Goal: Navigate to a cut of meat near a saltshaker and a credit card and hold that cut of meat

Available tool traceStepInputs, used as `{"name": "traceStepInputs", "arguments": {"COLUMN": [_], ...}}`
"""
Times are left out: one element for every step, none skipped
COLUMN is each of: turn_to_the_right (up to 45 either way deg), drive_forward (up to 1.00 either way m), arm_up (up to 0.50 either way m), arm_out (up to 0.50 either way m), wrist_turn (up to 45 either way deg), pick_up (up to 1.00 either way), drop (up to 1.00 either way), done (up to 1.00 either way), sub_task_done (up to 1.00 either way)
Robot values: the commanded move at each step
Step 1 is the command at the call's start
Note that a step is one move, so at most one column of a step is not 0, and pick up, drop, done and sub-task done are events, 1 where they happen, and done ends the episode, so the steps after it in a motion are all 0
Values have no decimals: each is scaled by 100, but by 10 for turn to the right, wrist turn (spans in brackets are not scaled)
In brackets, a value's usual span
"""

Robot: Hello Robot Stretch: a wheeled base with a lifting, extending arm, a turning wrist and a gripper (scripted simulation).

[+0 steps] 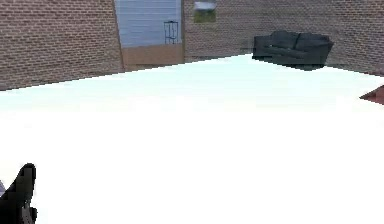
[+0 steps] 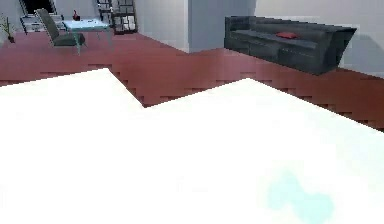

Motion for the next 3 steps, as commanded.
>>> {"name": "traceStepInputs", "arguments": {"turn_to_the_right": [0,-120,0], "drive_forward": [80,0,100], "arm_up": [0,0,0], "arm_out": [0,0,0], "wrist_turn": [0,0,0], "pick_up": [0,0,0], "drop": [0,0,0], "done": [0,0,0], "sub_task_done": [0,0,0]}}
